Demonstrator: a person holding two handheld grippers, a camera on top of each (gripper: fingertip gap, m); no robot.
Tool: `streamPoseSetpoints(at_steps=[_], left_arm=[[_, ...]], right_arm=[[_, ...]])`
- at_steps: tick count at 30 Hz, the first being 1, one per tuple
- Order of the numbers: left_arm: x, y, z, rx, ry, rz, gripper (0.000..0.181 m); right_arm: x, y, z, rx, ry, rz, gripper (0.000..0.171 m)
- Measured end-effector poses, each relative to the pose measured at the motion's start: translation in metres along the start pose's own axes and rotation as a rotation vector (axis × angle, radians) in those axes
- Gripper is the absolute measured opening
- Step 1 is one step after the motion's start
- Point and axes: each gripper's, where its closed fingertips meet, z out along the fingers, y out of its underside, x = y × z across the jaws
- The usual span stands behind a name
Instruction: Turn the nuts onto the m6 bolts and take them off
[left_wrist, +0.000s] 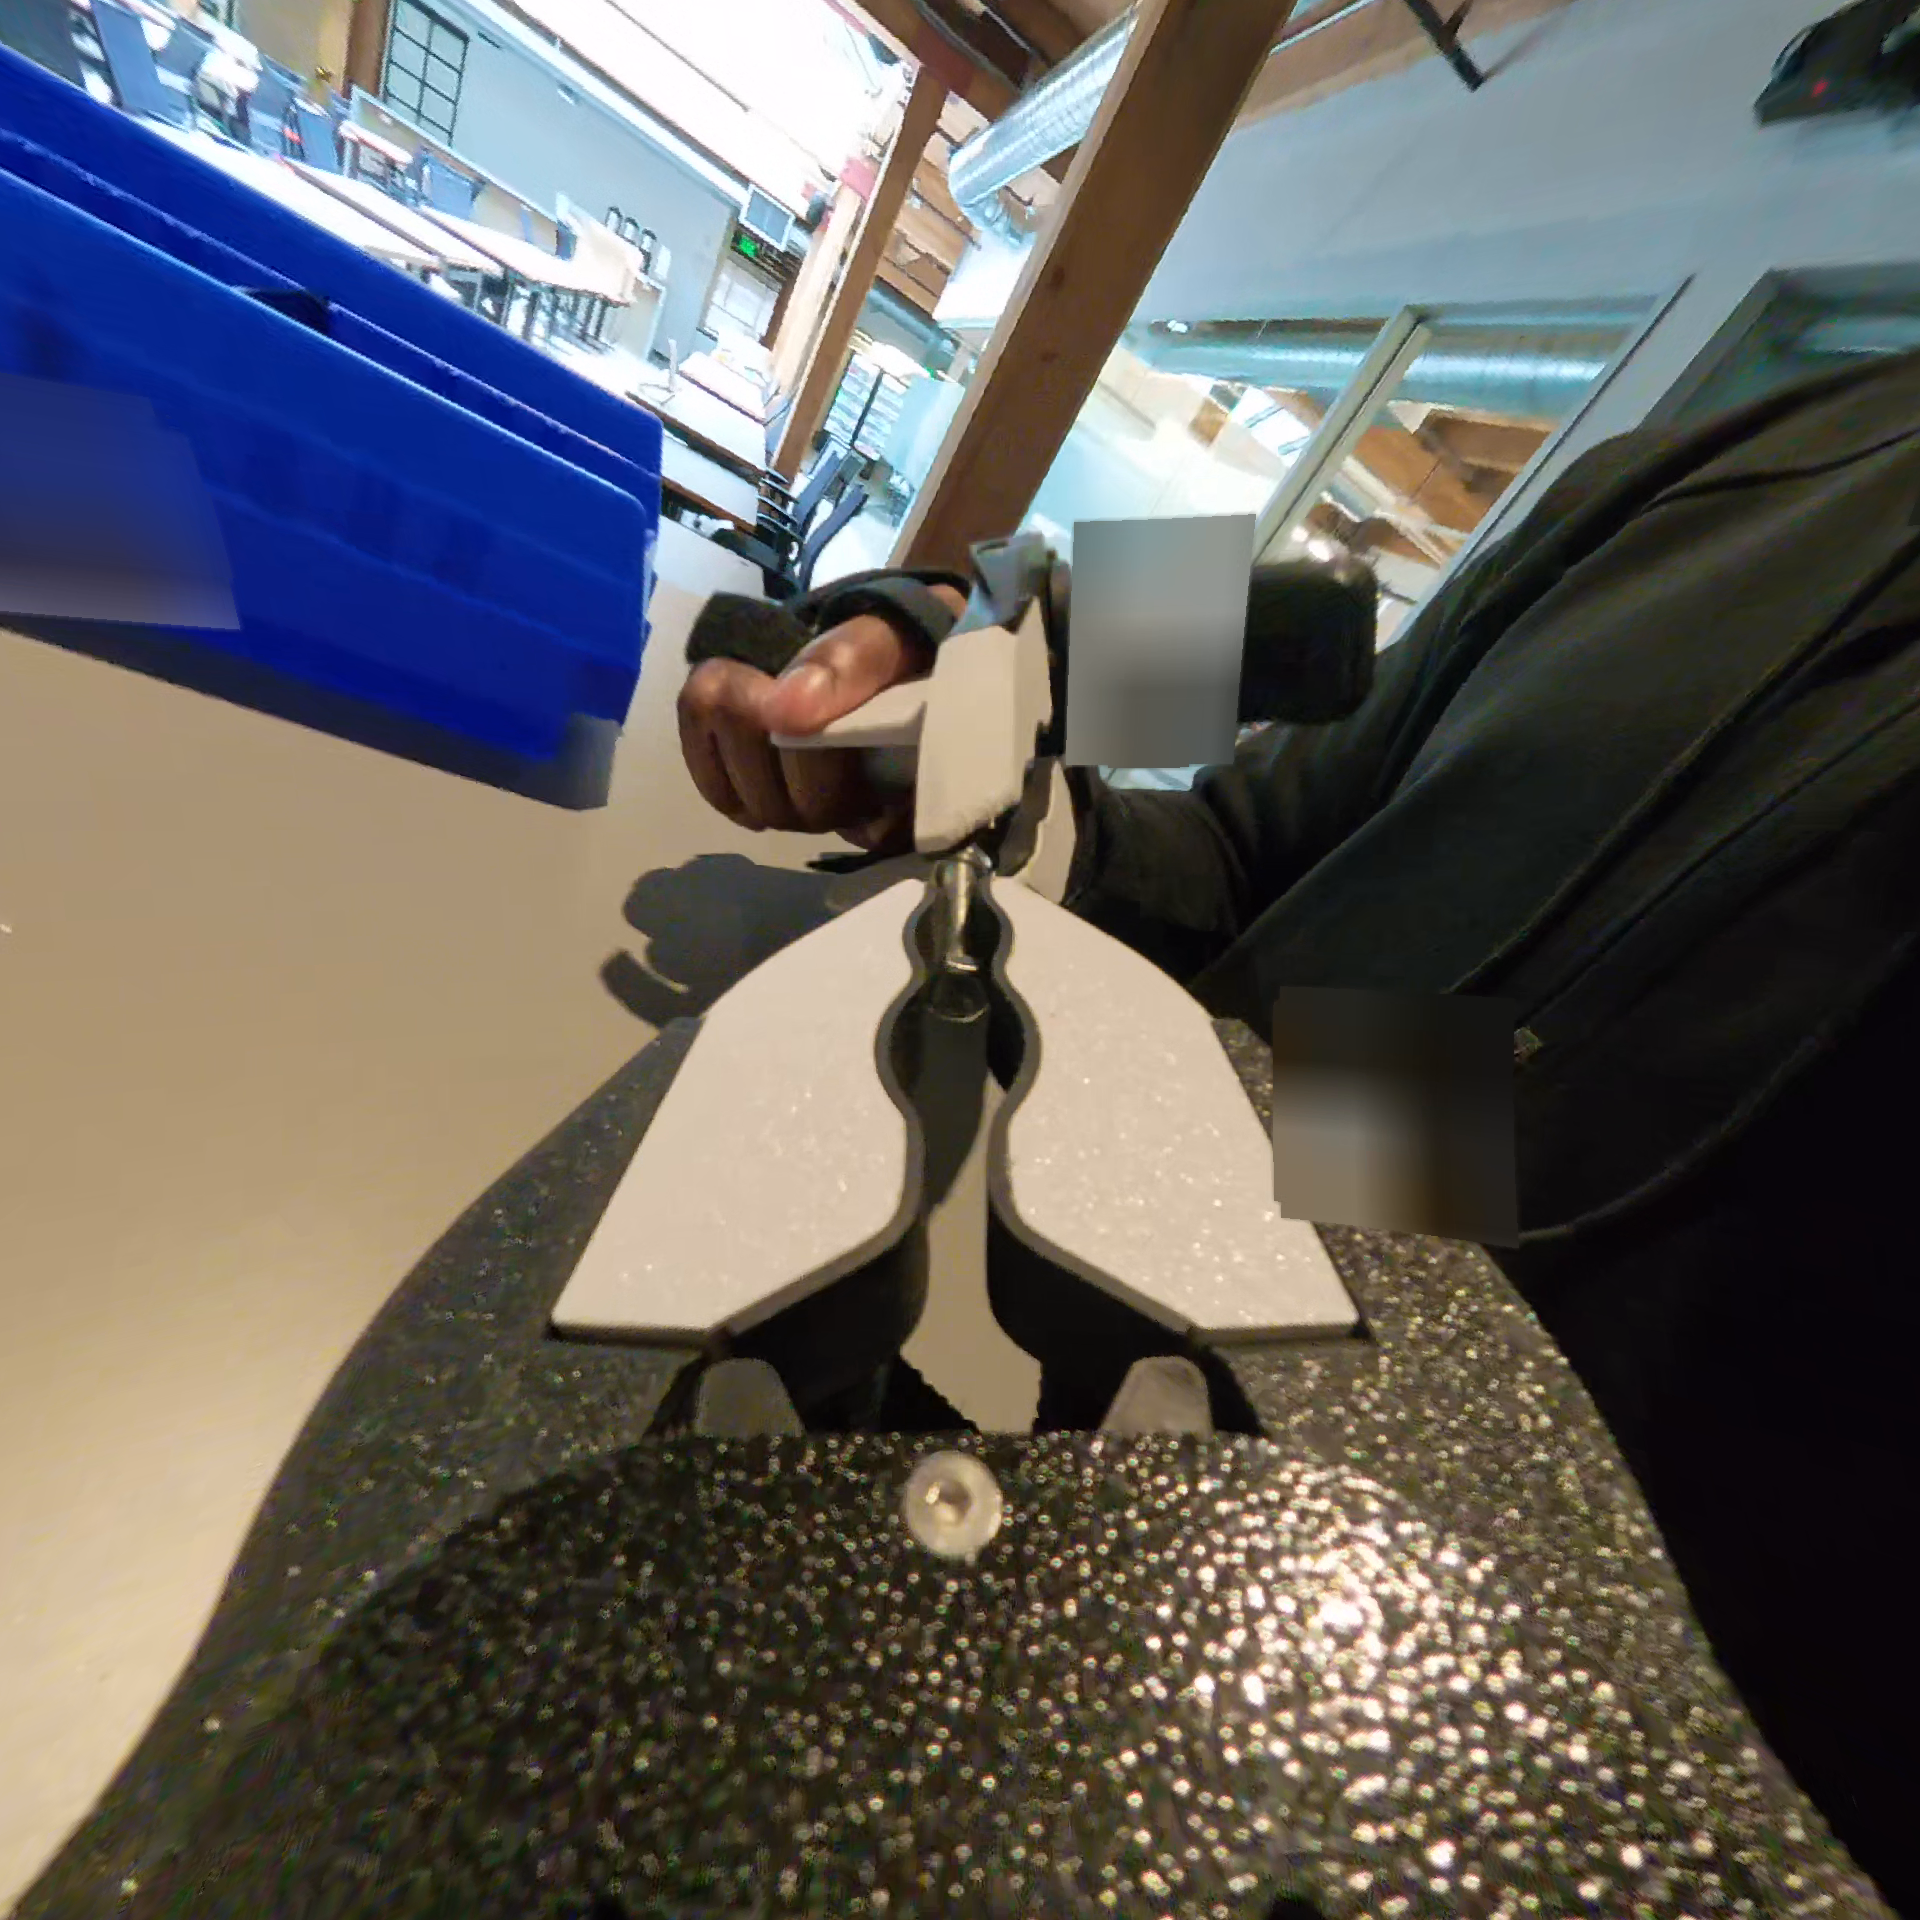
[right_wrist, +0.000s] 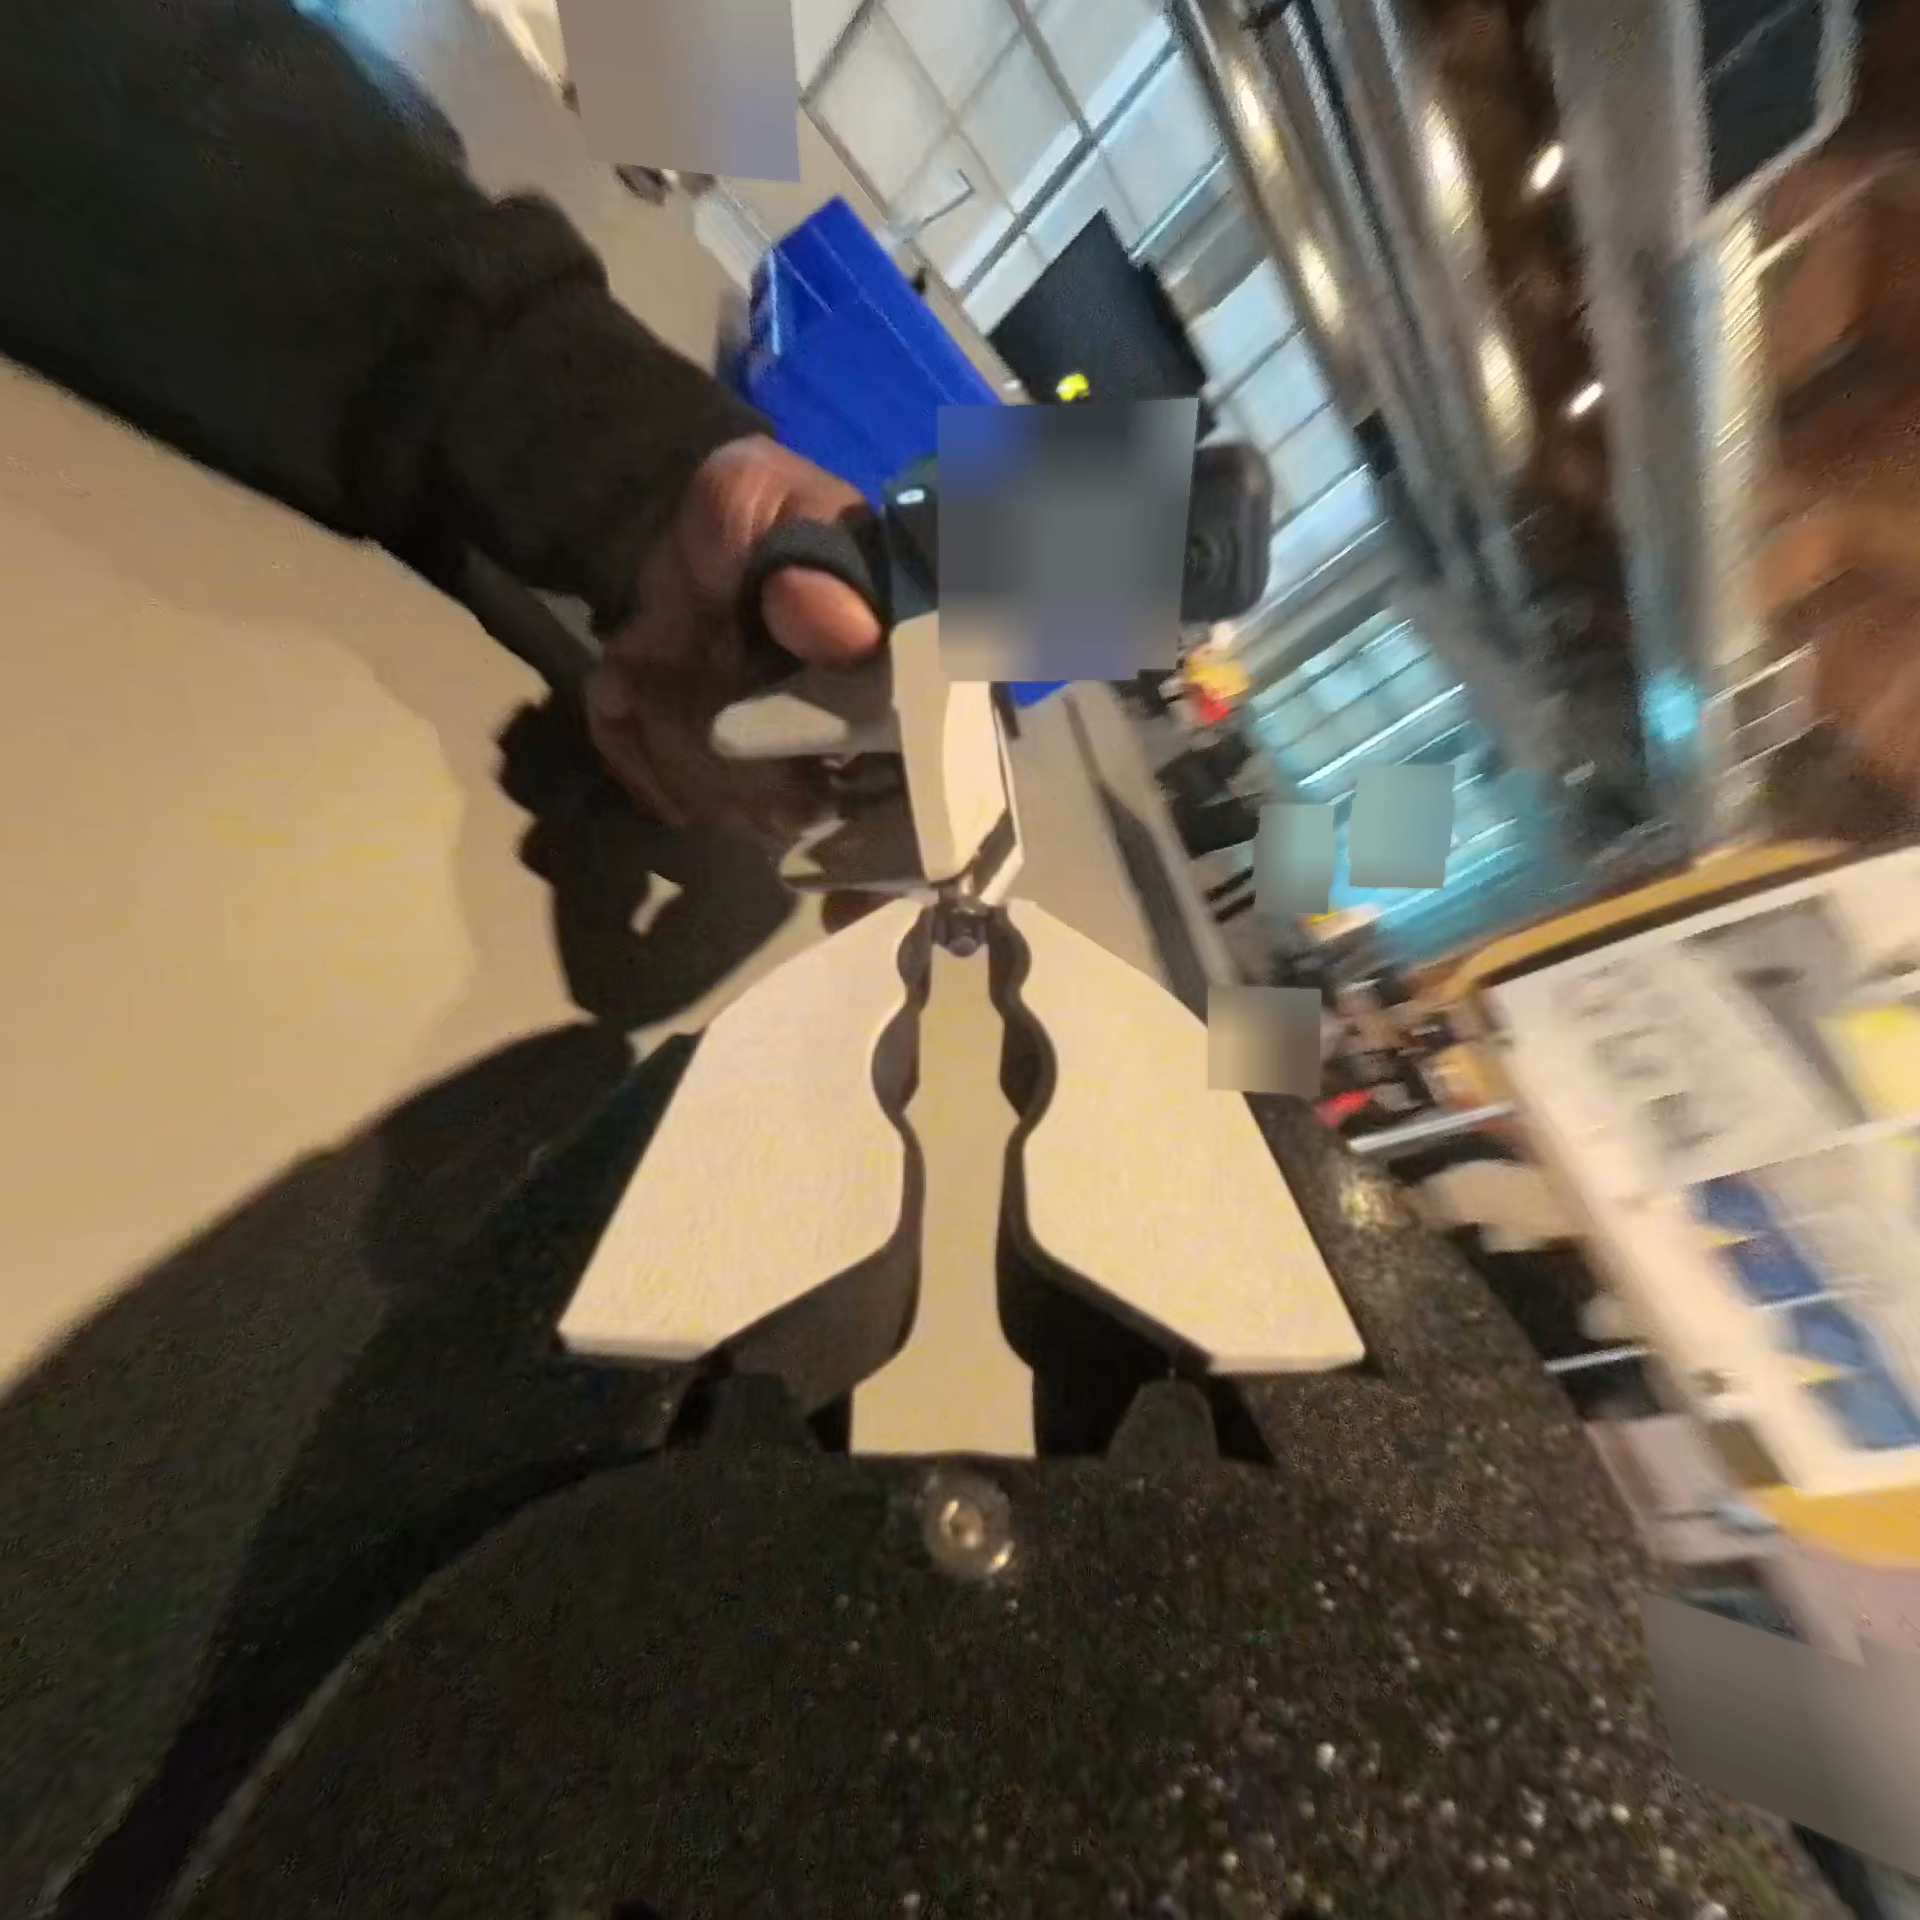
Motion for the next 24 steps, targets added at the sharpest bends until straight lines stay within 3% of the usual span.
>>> streamPoseSetpoints(at_steps=[3, 7, 15, 18, 22, 24], left_arm=[[0.0011, -0.0022, -0.0012, 0.018, 0.000, 0.020, 0.005], [0.0016, -0.0079, -0.0031, 0.050, -0.025, 0.113, 0.005], [-0.0007, -0.0085, -0.0027, 0.046, -0.061, 0.174, 0.005], [-0.0005, -0.0069, -0.0018, 0.035, -0.055, 0.165, 0.005], [0.0021, -0.0011, 0.0001, 0.007, -0.001, 0.048, 0.005], [0.0010, -0.0011, -0.0001, 0.008, -0.002, 0.032, 0.005]], right_arm=[[0.0015, -0.0015, 0.0006, 0.002, 0.012, 0.032, 0.018], [0.0003, -0.0027, 0.0004, 0.045, -0.099, 0.337, 0.029], [0.0065, -0.0058, 0.0008, 0.094, -0.175, 0.638, 0.015], [0.0049, -0.0039, 0.0003, 0.066, -0.155, 0.537, 0.010], [0.0001, -0.0030, -0.0017, 0.022, -0.031, 0.079, 0.010], [0.0003, -0.0021, -0.0014, 0.002, 0.012, -0.027, 0.010]])
